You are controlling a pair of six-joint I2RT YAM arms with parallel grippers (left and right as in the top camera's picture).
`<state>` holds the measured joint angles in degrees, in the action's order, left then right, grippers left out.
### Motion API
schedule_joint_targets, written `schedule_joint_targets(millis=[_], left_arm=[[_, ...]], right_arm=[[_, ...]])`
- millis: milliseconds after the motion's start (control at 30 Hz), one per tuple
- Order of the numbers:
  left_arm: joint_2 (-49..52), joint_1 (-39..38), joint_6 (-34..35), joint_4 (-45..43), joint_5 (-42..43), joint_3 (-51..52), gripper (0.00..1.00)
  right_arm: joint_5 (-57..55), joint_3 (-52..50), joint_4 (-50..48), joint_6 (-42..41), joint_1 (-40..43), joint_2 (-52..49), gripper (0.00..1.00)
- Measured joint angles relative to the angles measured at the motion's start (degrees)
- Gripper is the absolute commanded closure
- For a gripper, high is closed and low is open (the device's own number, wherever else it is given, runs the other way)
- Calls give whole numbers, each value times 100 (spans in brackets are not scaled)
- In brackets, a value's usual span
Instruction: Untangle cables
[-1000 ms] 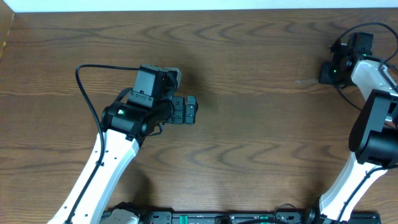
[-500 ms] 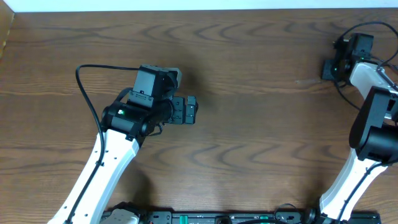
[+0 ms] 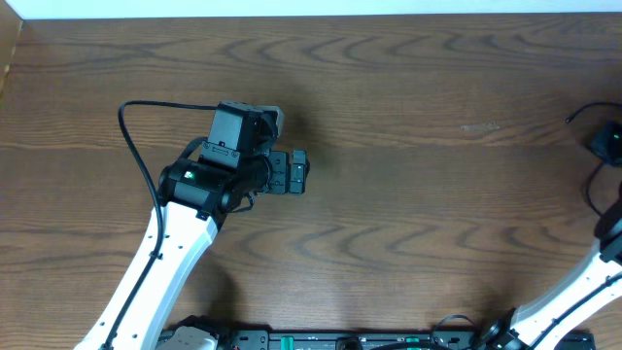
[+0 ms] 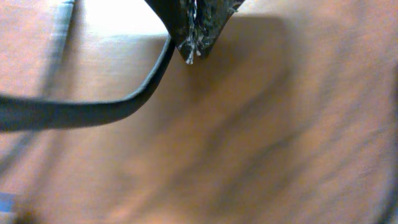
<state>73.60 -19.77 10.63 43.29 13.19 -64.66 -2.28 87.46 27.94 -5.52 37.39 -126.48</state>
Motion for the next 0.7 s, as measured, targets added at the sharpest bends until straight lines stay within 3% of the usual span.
schedule_joint_targets(millis=[400, 700], left_arm=[[0, 0, 0, 0, 0, 0, 0], [0, 0, 0, 0, 0, 0, 0]], right_arm=[[151, 9, 44, -181, 542, 0, 98], [1377, 59, -72, -101, 925, -66, 99]])
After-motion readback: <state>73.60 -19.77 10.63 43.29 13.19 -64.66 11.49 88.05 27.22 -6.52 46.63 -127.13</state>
